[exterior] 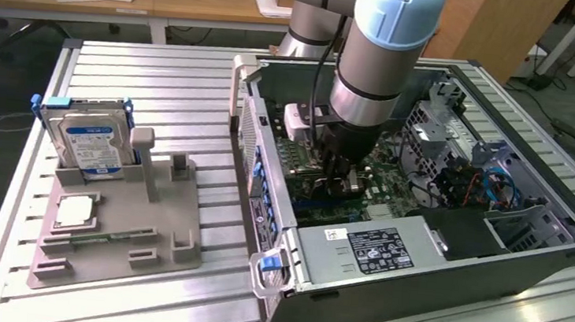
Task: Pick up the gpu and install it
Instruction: 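Insert the gpu into the slot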
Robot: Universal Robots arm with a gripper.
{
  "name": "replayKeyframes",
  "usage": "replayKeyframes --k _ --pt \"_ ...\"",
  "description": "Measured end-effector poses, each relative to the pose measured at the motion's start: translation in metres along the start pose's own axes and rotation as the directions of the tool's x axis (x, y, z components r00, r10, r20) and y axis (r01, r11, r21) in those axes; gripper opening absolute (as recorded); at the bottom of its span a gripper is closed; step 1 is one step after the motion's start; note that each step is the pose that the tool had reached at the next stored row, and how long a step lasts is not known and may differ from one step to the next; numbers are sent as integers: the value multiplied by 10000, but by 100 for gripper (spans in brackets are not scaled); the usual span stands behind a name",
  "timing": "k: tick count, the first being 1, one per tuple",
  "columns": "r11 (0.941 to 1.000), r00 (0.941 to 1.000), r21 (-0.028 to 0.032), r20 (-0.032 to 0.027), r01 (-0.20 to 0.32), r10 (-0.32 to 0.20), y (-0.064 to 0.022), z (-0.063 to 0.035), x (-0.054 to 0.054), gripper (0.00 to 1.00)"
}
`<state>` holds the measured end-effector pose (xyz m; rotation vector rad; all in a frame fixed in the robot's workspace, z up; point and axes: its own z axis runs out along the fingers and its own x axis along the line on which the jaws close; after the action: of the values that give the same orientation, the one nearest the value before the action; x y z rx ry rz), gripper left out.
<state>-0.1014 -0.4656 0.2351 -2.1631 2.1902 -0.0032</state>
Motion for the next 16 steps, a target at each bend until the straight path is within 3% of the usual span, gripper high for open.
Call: replayKeyframes --k 16 --pt "10000 10000 -9 -2 1 -1 10 39 2 27"
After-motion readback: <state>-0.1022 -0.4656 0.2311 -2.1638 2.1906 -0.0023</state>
